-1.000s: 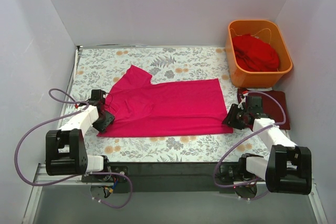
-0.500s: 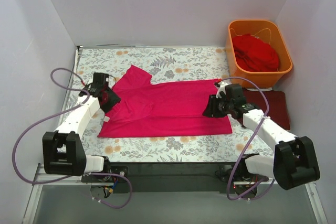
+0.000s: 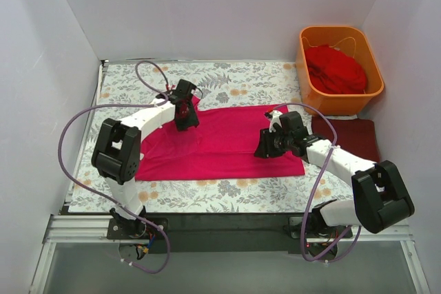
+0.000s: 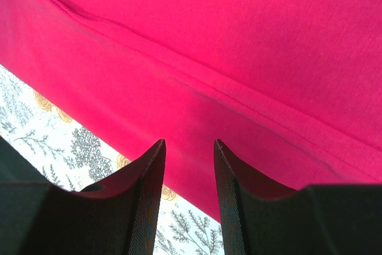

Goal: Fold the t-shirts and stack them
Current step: Fold the tshirt

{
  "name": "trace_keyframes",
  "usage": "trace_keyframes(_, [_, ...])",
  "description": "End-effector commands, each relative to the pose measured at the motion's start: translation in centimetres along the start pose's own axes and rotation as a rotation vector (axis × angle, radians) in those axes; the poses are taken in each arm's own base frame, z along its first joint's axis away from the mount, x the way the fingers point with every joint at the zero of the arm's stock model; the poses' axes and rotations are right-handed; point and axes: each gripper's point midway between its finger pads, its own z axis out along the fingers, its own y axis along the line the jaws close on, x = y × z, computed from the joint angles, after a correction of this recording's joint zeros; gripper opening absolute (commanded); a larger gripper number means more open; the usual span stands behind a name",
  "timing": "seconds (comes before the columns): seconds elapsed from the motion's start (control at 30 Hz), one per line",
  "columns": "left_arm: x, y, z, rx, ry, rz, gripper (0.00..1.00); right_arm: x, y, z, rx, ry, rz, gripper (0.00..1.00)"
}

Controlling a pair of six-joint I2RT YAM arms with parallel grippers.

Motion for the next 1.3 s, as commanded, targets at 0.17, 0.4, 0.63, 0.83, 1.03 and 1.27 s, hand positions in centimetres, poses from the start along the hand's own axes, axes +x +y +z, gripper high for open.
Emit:
trace_keyframes(0.17, [0.7, -2.4, 0.2, -0.07, -0.041, 0.109, 0.37, -0.1, 0.2, 0.0, -0.013, -0.04, -0.025, 0.44])
trace_keyframes(0.4, [-4.1, 1.7, -0.1, -0.282, -0.19, -0.027, 0.38, 0.0, 0.4, -0.3, -0.026, -0.043, -0.031, 0.44])
trace_keyframes(0.63, [-6.8, 4.1, 1.7, -0.328, -0.199, -0.084, 0.38, 0.4, 0.5, -0.3, -0.035, -0.036, -0.031, 0.45])
trace_keyframes(0.83, [-7.8, 5.1, 2.3, -0.338, -0.207, -0.121, 0.37, 0.6, 0.5, -0.1, -0.041, -0.027, -0.03, 0.45])
trace_keyframes(1.03, [-7.3, 5.1, 3.3, -0.346, -0.178, -0.099, 0.37, 0.7, 0.4, 0.0, -0.04, -0.017, -0.025, 0.45])
trace_keyframes(1.27, [-7.0, 5.3, 4.1, -0.366, -0.166, -0.085, 0.32, 0.8, 0.4, 0.1, -0.038, -0.013, -0.022, 0.45])
